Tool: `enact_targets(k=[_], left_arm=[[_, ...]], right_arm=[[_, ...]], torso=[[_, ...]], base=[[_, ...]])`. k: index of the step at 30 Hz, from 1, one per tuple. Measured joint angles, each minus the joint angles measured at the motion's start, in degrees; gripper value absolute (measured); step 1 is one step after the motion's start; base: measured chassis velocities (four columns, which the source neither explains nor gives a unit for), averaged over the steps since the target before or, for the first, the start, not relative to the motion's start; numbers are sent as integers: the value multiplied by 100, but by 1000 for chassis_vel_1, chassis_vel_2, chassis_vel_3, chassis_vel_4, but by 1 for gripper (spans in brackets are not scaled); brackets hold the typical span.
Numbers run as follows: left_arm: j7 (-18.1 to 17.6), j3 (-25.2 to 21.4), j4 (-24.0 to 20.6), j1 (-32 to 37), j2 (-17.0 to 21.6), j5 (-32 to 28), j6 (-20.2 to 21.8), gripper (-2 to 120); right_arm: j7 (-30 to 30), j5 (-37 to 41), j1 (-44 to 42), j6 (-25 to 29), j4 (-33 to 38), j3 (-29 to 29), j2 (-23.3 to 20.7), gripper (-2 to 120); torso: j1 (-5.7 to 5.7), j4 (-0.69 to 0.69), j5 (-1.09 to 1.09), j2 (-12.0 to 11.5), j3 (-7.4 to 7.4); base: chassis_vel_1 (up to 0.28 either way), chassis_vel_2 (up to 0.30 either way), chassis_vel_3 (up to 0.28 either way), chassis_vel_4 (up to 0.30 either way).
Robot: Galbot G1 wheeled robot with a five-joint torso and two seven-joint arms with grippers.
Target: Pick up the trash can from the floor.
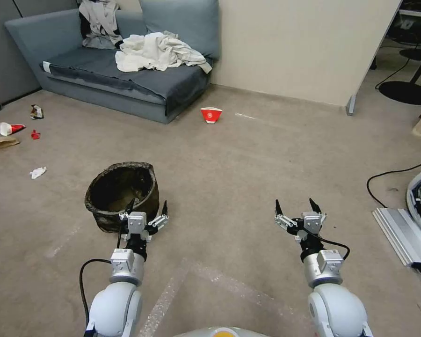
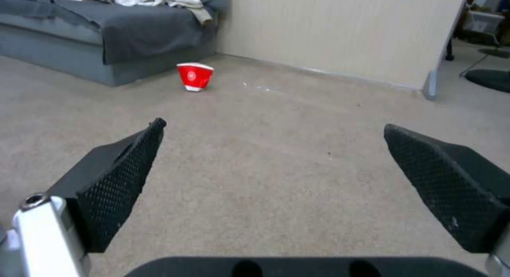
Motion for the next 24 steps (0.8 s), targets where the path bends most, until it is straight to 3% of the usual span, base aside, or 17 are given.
enact_targets(k=[24], left_arm=[[0, 0, 0, 0, 0, 0, 0, 100]], right_arm=[[0, 0, 0, 0, 0, 0, 0, 100]], torso=[[0, 0, 0, 0, 0]], base=[[0, 0, 0, 0]])
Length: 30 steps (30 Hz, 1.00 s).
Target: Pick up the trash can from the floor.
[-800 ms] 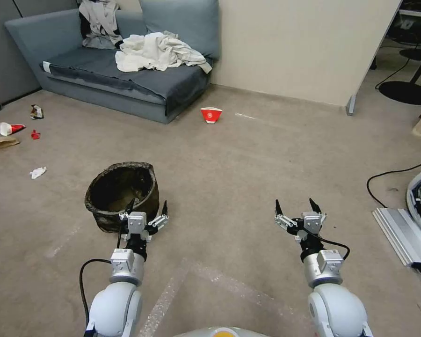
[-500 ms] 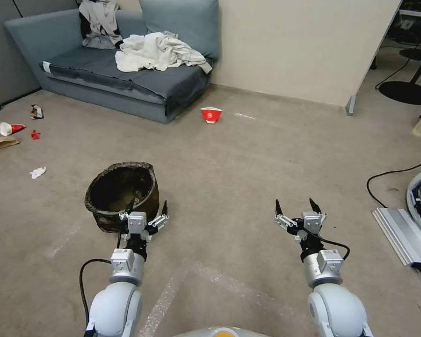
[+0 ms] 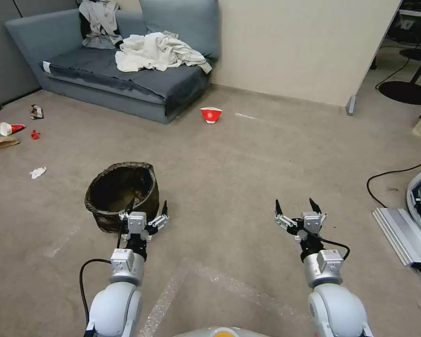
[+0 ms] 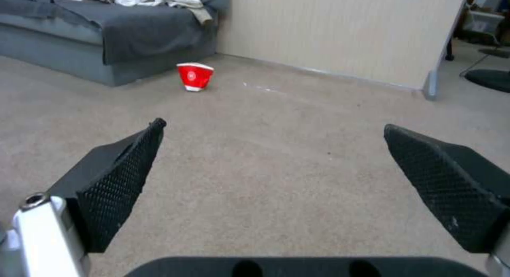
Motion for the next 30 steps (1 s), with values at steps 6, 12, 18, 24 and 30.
enact_targets(k=[6, 12, 18, 24, 30], left_arm=[[-8, -2, -12, 22, 3, 0, 0, 100], [-293, -130, -885, 584, 169, -83, 14, 100], [-562, -250, -1677, 1105, 320, -160, 47, 100], [-933, -418, -2759, 1825, 533, -264, 85, 100], [-1020, -551, -2924, 2127, 561, -378, 367, 100]], right_arm=[[0, 13, -62, -18, 98, 2, 13, 100], [59, 165, -582, -263, 1086, 70, 156, 100], [116, 288, -1008, -465, 1879, 127, 275, 100], [189, 450, -1554, -720, 2868, 198, 424, 100], [273, 548, -1573, -1024, 2924, 206, 371, 100]], torso=[[0, 0, 1, 0, 0], [0, 0, -1, 0, -1], [0, 0, -1, 0, -1], [-1, -2, -2, 0, -2], [0, -1, 0, 0, -1]], base=[[0, 0, 0, 0], [0, 0, 0, 0], [0, 0, 0, 0], [0, 0, 0, 0], [0, 0, 0, 0]])
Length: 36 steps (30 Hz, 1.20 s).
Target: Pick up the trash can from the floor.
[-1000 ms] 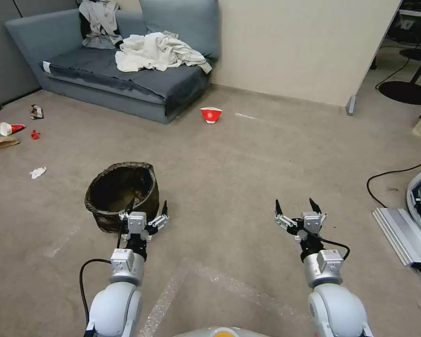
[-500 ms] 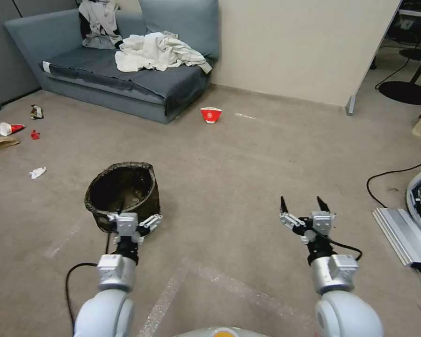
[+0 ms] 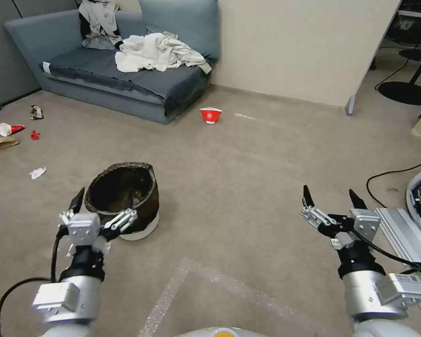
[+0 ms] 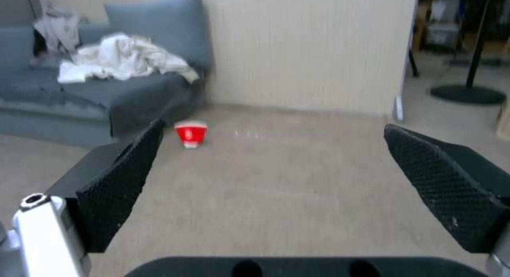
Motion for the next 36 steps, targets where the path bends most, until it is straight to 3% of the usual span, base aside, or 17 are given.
enact_targets(k=[5, 36], left_arm=[[21, 32, 0, -5, -25, 8, 0, 100], [143, 52, 75, -46, -40, 51, -297, 100]], right_arm=[[78, 70, 51, -268, -2, -12, -91, 100], [89, 86, 87, -362, -54, -13, -112, 100]], torso=[[0, 1, 0, 0, 1], [0, 1, 0, 0, 1]], base=[[0, 0, 0, 0], [43, 42, 38, 37]])
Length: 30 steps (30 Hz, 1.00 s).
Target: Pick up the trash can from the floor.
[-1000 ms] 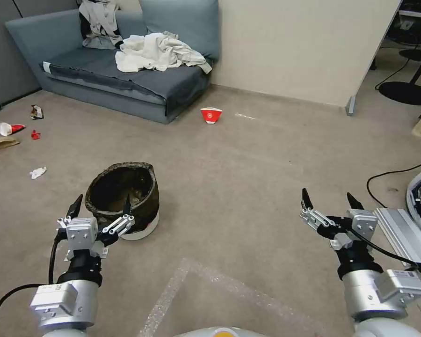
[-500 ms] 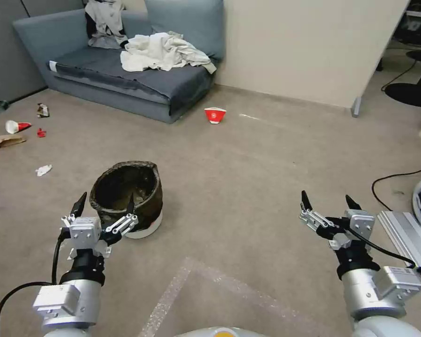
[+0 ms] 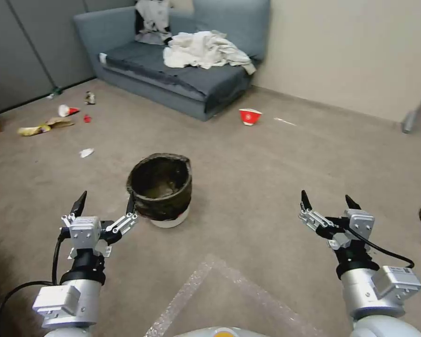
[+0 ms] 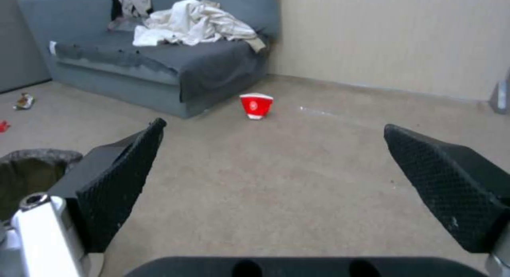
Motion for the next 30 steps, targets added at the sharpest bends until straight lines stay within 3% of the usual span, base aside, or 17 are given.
enact_targets(k=[12, 30], left_arm=[[-13, -23, 0, 36, -15, 0, -2, 100], [-144, -43, -6, 98, -56, 18, 11, 100]], right_arm=[[-3, 41, 20, -18, -2, -25, -10, 100], [30, 39, 13, 136, -32, -70, -63, 100]], torso=[[0, -1, 0, 0, 0], [0, 1, 0, 0, 0]], base=[[-11, 11, 8, -13], [-126, 127, 130, -127]])
